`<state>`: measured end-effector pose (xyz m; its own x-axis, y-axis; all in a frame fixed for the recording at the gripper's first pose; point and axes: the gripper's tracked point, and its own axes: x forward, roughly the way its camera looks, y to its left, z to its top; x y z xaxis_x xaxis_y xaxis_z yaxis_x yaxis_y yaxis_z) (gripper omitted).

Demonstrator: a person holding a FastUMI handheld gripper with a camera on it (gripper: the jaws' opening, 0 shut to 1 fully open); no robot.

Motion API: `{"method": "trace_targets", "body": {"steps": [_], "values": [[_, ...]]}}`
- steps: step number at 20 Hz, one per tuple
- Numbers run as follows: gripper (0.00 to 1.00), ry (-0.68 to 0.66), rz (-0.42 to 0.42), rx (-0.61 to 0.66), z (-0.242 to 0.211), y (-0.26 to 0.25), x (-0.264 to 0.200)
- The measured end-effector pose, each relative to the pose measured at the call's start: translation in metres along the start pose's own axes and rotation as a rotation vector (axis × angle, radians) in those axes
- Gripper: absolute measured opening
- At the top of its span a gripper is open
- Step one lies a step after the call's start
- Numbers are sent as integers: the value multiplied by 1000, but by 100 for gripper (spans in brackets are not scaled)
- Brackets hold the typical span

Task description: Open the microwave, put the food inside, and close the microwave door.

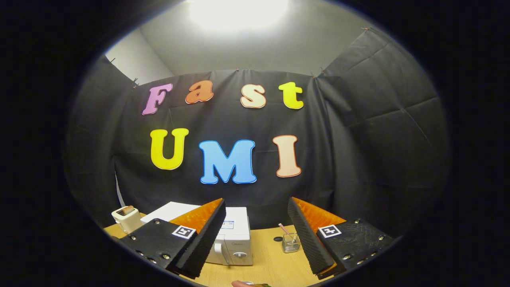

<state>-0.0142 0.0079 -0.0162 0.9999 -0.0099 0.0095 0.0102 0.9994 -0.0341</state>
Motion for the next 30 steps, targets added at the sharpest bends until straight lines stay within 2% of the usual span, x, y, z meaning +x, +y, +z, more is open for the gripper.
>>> {"method": "trace_targets", "body": {"steps": [8,16,23,26,29,30], "values": [[96,-9,59,17,-39,25,10],[97,68,159,-7,-155,82,38],[96,185,140,-3,-271,100,78],[96,173,134,-13,-287,108,90],[89,165,122,-27,-300,112,106],[80,170,121,-33,-308,114,109]]}}
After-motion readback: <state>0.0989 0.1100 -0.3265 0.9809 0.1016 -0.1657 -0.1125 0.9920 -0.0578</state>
